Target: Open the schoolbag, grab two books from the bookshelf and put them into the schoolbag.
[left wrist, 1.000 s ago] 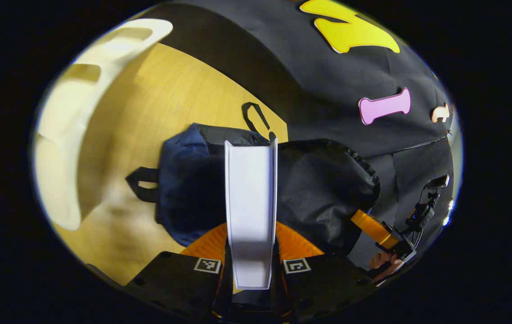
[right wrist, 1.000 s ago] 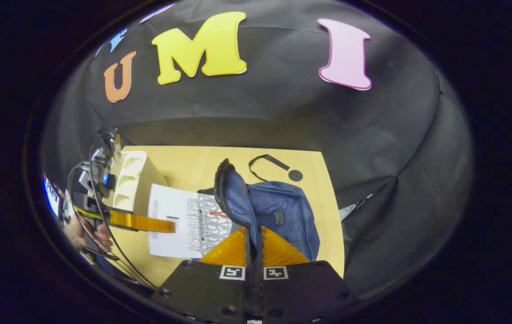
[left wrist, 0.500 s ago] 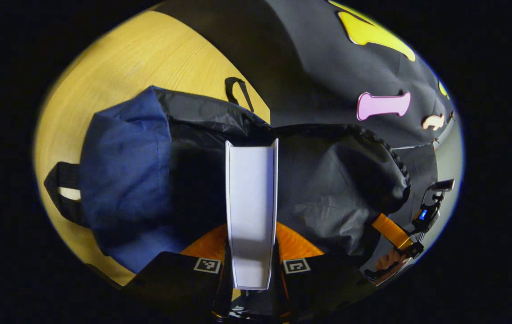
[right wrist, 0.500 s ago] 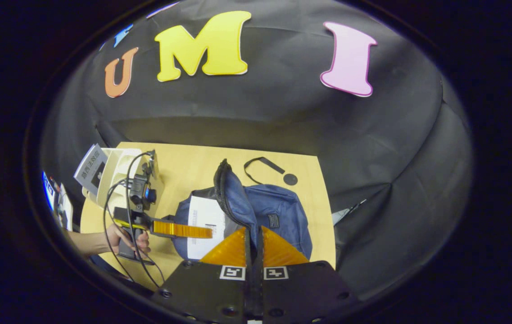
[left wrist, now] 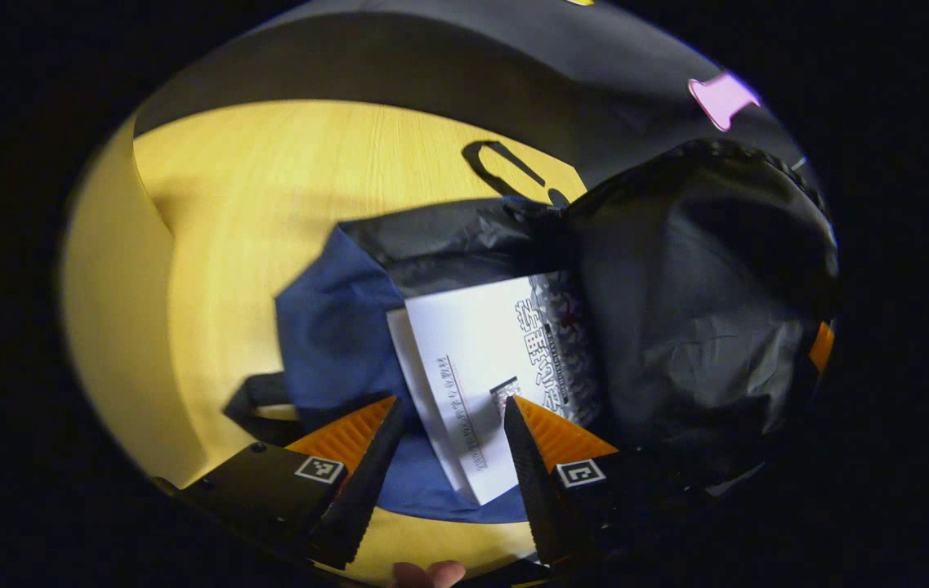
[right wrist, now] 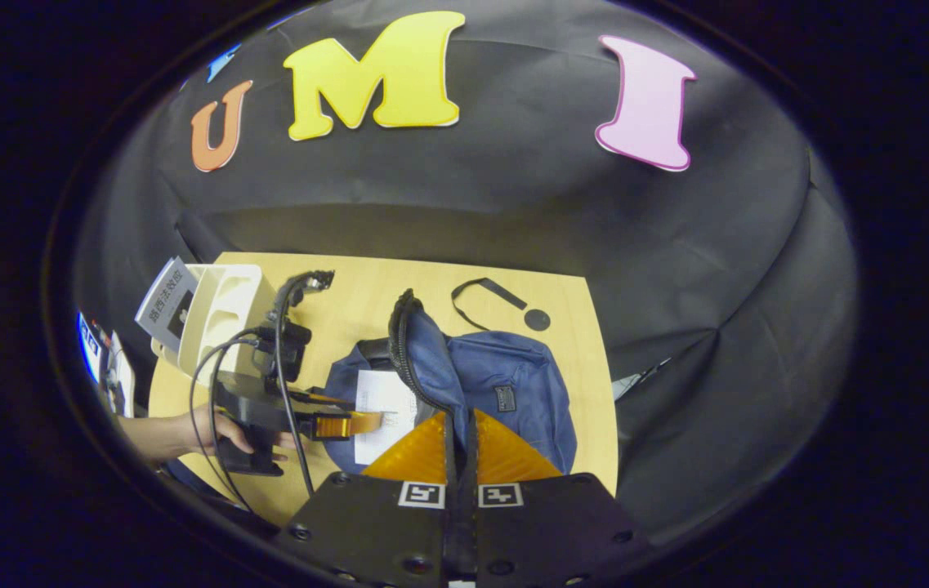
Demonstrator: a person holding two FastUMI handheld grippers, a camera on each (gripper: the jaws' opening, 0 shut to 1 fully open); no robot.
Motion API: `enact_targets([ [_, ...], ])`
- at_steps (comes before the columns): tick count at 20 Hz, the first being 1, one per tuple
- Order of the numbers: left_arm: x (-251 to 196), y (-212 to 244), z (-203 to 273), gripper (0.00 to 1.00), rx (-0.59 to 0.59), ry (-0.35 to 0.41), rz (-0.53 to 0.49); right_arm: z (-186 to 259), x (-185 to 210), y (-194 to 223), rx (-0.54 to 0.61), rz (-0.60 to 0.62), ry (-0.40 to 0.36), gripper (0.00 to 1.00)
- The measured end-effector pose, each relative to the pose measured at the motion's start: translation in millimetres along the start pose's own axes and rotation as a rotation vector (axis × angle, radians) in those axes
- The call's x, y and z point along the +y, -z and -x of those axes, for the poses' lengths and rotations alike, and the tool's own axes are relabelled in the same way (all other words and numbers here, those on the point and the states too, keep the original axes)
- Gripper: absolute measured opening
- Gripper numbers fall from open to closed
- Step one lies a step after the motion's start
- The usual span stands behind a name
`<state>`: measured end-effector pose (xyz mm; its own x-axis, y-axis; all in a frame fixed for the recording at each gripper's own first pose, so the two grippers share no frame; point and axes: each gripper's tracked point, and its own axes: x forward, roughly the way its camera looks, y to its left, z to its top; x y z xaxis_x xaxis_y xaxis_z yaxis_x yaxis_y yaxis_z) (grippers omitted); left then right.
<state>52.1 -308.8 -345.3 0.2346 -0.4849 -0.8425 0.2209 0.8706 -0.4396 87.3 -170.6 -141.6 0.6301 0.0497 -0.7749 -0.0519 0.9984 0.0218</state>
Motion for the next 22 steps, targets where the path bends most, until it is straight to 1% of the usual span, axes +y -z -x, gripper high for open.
enact_targets([
  [2, 15.0, -19.6, 30.8, 0.79, -0.087, -0.127, -0.045, -0.2, 1.2, 0.2, 0.002, -0.005, -0.003, 0.0],
  [6, 20.8, -55.3, 115.3, 0.8, -0.285, -0.26, -0.122, -2.2, 8.9, 1.8, 0.006, 0.002, -0.01, 0.0],
  [9, 13.9, -66.4, 182.5, 0.8, -0.4, -0.306, -0.19, -5.6, 20.1, 3.6, 0.009, 0.012, -0.022, 0.0],
  [10, 14.5, -68.3, 204.5, 0.97, -0.427, -0.33, -0.219, -6.4, 22.8, 5.4, 0.011, 0.013, -0.025, 0.0],
  [11, 16.4, -72.2, 223.8, 0.99, -0.461, -0.353, -0.251, -6.6, 26.5, 5.6, 0.013, 0.011, -0.029, 0.0],
  [13, 14.5, -67.8, 256.7, 0.98, -0.502, -0.359, -0.277, -8.6, 30.9, 8.0, 0.013, 0.009, -0.031, 0.0],
  [17, 39.1, -57.2, 307.6, 0.98, -0.565, -0.381, -0.235, -9.9, 36.1, 10.1, 0.011, 0.021, -0.029, 0.0],
  [20, 68.4, -58.1, 354.8, 0.98, -0.62, -0.406, -0.15, -8.9, 39.3, 11.0, 0.007, 0.032, -0.019, 0.0],
  [21, 82.8, -58.9, 372.8, 0.98, -0.642, -0.423, -0.132, -7.8, 41.3, 11.1, 0.005, 0.034, -0.017, 0.0],
  [22, 100.9, -61.3, 392.9, 0.98, -0.668, -0.462, -0.124, -6.3, 44.3, 12.4, 0.002, 0.032, -0.018, 0.0],
])
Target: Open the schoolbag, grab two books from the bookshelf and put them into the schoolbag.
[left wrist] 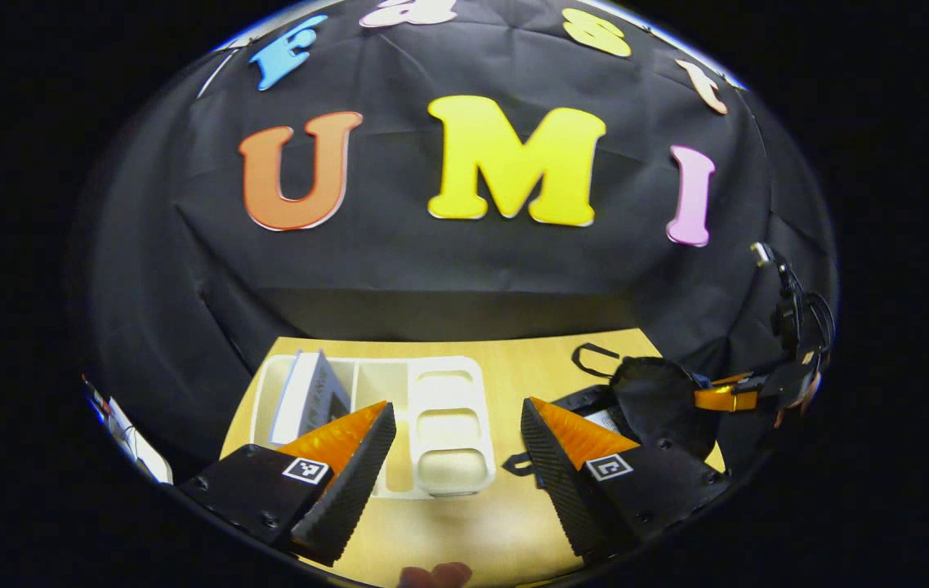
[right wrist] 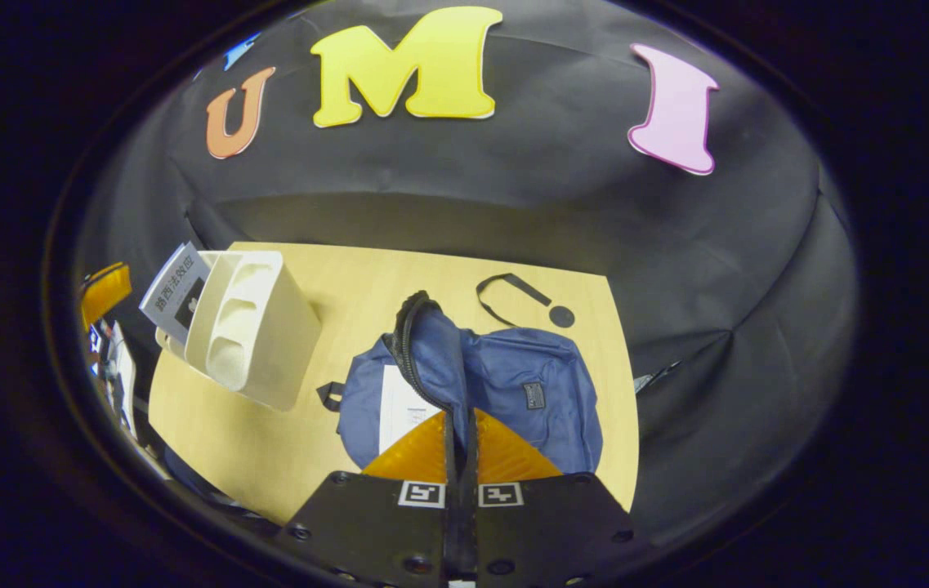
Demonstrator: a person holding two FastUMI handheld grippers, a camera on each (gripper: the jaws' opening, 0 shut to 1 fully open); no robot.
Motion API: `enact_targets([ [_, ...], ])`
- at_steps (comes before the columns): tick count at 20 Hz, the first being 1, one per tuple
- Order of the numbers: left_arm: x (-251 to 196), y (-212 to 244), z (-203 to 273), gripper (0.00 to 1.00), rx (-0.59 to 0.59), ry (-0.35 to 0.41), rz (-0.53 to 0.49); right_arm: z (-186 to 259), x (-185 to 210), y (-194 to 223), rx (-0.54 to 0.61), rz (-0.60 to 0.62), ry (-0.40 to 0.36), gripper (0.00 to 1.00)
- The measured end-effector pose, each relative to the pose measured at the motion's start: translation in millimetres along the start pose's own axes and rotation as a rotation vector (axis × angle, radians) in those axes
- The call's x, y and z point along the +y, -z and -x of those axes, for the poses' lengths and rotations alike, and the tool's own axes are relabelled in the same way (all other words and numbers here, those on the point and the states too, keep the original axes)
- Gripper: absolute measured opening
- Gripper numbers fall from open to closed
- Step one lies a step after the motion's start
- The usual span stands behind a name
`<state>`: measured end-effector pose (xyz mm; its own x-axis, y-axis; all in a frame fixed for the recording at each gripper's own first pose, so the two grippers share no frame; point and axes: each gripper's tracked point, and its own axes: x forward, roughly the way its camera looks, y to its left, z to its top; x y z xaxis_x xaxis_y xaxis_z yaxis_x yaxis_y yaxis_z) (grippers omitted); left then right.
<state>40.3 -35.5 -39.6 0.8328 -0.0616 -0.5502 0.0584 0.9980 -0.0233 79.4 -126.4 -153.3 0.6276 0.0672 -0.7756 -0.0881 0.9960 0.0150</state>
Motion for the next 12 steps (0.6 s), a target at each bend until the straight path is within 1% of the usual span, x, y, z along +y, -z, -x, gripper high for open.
enact_targets([
  [1, 18.8, -5.4, 3.1, 0.98, -0.015, -0.03, -0.009, 0.9, 2.2, 1.8, -0.001, -0.003, 0.0, 0.03],
  [2, 37.8, -7.6, 4.1, 0.98, -0.014, -0.053, -0.006, 1.7, 3.9, 2.5, -0.001, -0.006, 0.001, 0.0],
  [3, 49.2, -8.8, 6.9, 0.98, -0.008, -0.058, 0.008, 2.4, 4.6, 3.6, -0.004, -0.012, 0.001, 0.0],
  [4, 60.0, -8.0, 7.7, 0.98, 0.006, -0.062, 0.027, 4.4, 4.8, 3.7, -0.006, -0.016, 0.001, 0.03],
  [5, 74.9, -7.6, 6.3, 0.98, 0.018, -0.066, 0.044, 5.6, 3.9, 4.2, -0.009, -0.017, 0.004, 0.0],
  [7, 100.0, -4.9, 2.1, 0.98, 0.054, -0.079, 0.068, 7.8, 0.2, 3.6, -0.015, -0.02, 0.011, 0.0],
  [9, 112.8, -0.9, -4.3, 0.98, 0.099, -0.073, 0.092, 8.6, -4.7, 4.0, -0.019, -0.032, 0.017, 0.0],
  [10, 115.9, 2.2, -11.2, 0.98, 0.13, -0.055, 0.115, 9.6, -6.2, 4.0, -0.019, -0.039, 0.017, 0.0],
  [11, 116.5, 5.7, -16.3, 0.98, 0.173, -0.031, 0.141, 9.7, -7.7, 5.4, -0.018, -0.043, 0.02, 0.03],
  [12, 117.6, 7.5, -22.0, 0.98, 0.213, 0.002, 0.162, 10.5, -8.5, 5.6, -0.017, -0.045, 0.021, 0.0],
])
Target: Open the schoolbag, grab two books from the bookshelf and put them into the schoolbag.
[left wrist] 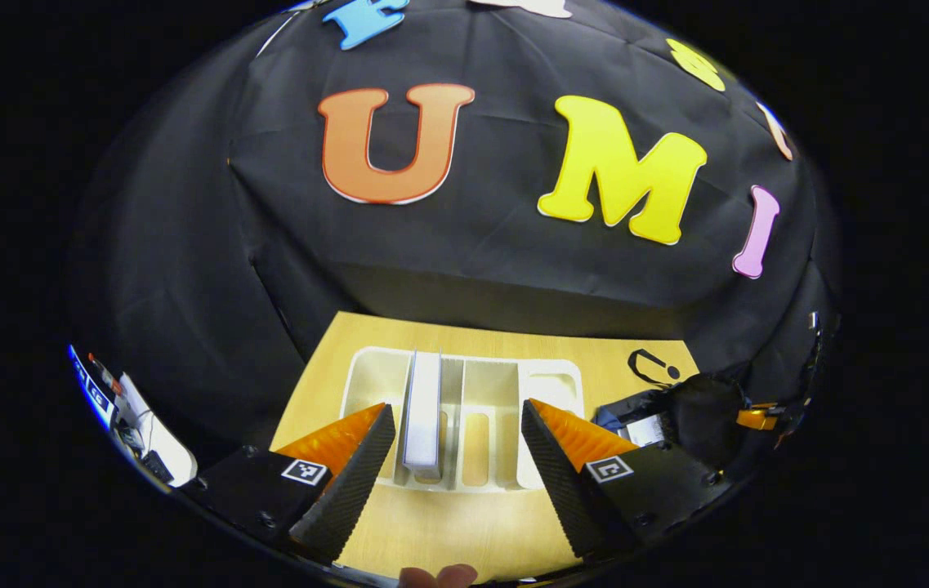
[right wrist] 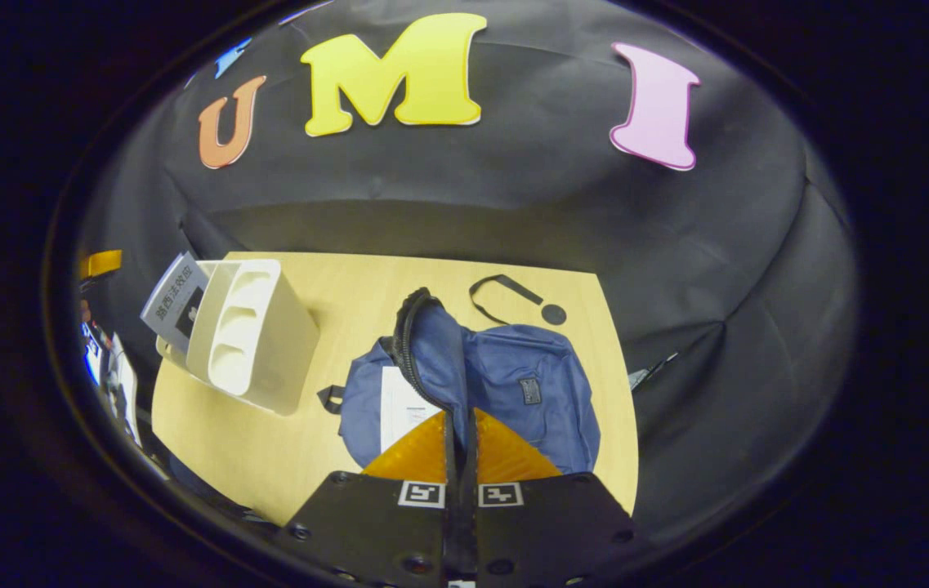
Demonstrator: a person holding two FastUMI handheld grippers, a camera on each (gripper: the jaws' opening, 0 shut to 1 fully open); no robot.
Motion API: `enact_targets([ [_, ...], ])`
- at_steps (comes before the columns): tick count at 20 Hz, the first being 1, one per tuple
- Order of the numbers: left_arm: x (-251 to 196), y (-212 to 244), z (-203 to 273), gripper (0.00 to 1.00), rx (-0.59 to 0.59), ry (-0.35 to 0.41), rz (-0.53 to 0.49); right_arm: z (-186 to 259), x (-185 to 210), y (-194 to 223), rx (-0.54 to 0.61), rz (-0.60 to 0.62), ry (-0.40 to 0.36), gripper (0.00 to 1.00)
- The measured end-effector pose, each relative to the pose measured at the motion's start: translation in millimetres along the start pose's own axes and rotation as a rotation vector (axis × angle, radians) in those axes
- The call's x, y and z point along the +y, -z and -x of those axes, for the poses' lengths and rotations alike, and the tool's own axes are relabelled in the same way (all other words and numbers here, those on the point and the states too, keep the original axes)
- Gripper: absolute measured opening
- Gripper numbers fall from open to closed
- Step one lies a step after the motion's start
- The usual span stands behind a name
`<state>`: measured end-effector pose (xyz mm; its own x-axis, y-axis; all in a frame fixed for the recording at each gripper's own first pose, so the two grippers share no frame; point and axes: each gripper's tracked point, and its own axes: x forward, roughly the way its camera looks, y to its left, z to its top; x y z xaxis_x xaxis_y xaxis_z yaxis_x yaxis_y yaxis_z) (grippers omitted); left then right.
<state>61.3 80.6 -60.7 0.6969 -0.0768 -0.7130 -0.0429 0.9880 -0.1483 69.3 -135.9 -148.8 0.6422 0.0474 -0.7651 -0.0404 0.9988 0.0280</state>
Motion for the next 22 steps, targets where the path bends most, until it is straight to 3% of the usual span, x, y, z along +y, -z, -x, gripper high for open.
enact_targets([
  [11, 30.3, 37.7, -80.5, 0.99, 0.418, 0.033, 0.005, -7.5, 2.6, -0.9, 0.016, 0.004, -0.004, 0.0],
  [22, 47.8, 62.3, -117.4, 0.98, 0.644, 0.014, -0.056, -10.2, -0.5, 2.1, 0.021, -0.023, -0.006, 0.03],
])
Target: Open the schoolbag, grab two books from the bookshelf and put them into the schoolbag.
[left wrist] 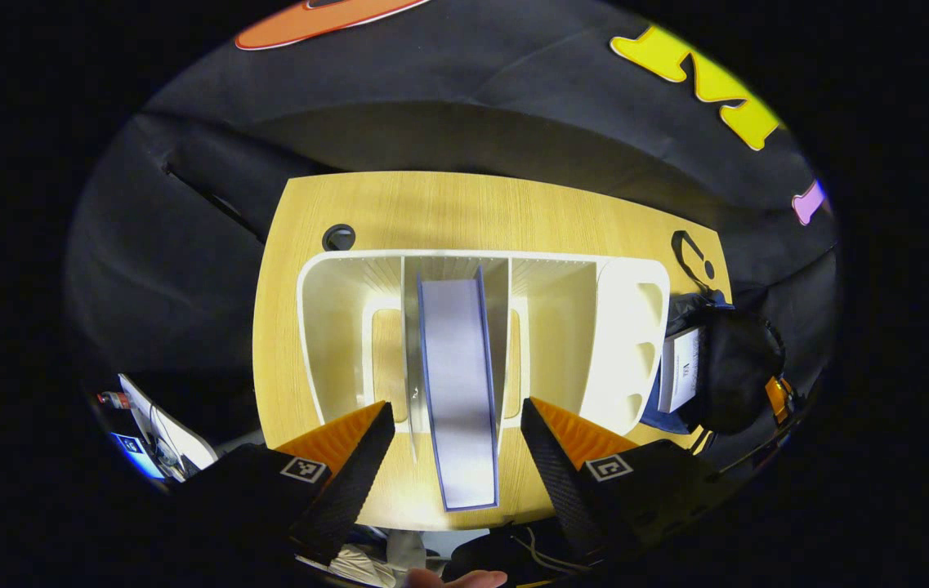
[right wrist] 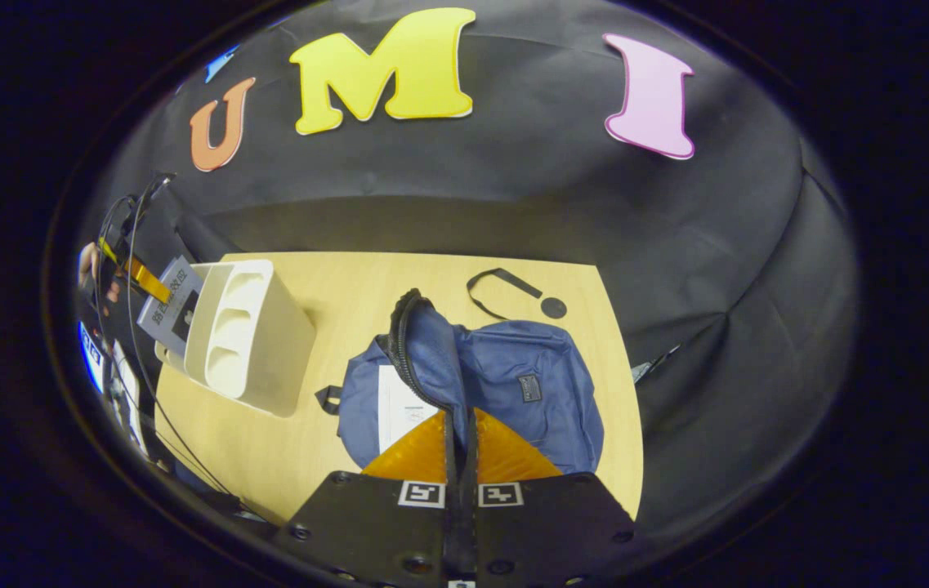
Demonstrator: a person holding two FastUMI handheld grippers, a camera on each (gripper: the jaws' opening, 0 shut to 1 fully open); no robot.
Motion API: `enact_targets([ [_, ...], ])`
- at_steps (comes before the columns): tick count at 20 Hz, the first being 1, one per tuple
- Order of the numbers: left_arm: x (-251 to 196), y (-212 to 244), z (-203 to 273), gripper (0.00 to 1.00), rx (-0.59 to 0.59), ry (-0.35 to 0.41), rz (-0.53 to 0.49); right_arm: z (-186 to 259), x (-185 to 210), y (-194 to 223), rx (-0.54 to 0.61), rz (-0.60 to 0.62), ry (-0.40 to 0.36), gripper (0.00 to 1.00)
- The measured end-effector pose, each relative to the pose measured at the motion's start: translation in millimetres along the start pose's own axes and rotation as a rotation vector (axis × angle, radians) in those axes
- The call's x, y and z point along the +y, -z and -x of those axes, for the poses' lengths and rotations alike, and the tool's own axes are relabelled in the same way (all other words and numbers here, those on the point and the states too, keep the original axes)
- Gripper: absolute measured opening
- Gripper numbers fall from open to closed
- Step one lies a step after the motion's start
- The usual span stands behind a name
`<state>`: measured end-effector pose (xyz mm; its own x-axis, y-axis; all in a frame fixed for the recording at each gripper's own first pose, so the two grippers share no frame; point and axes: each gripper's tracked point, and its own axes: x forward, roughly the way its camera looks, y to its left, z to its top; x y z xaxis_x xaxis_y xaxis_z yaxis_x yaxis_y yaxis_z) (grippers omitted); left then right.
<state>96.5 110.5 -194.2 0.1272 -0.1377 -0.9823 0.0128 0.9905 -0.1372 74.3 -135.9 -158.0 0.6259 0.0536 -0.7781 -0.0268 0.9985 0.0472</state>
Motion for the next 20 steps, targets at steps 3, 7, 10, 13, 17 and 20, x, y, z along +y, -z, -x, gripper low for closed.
enact_targets([
  [3, -1.2, 4.0, -9.0, 0.97, 0.046, 0.003, 0.022, -0.3, 1.1, 0.9, 0.0, 0.001, 0.0, 0.0],
  [7, 5.2, 3.4, -14.4, 0.84, 0.079, -0.031, 0.009, -0.7, 1.2, 1.5, 0.0, -0.002, 0.003, 0.0],
  [10, 4.9, 7.6, -17.8, 0.7, 0.12, -0.042, 0.012, -1.4, 3.6, 2.1, 0.001, 0.004, 0.002, 0.0],
  [13, 8.4, 9.5, -20.4, 0.66, 0.145, -0.066, 0.021, -1.2, 6.8, 2.3, 0.002, 0.009, 0.0, 0.0],
  [17, 11.0, 17.6, -11.2, 0.45, 0.175, -0.083, 0.028, -2.4, 7.0, 2.9, 0.004, 0.016, 0.002, 0.0],
  [20, 16.0, 25.4, 13.4, 0.39, 0.155, -0.082, 0.01, -4.2, 8.1, 3.3, 0.003, 0.018, 0.001, 0.0],
])
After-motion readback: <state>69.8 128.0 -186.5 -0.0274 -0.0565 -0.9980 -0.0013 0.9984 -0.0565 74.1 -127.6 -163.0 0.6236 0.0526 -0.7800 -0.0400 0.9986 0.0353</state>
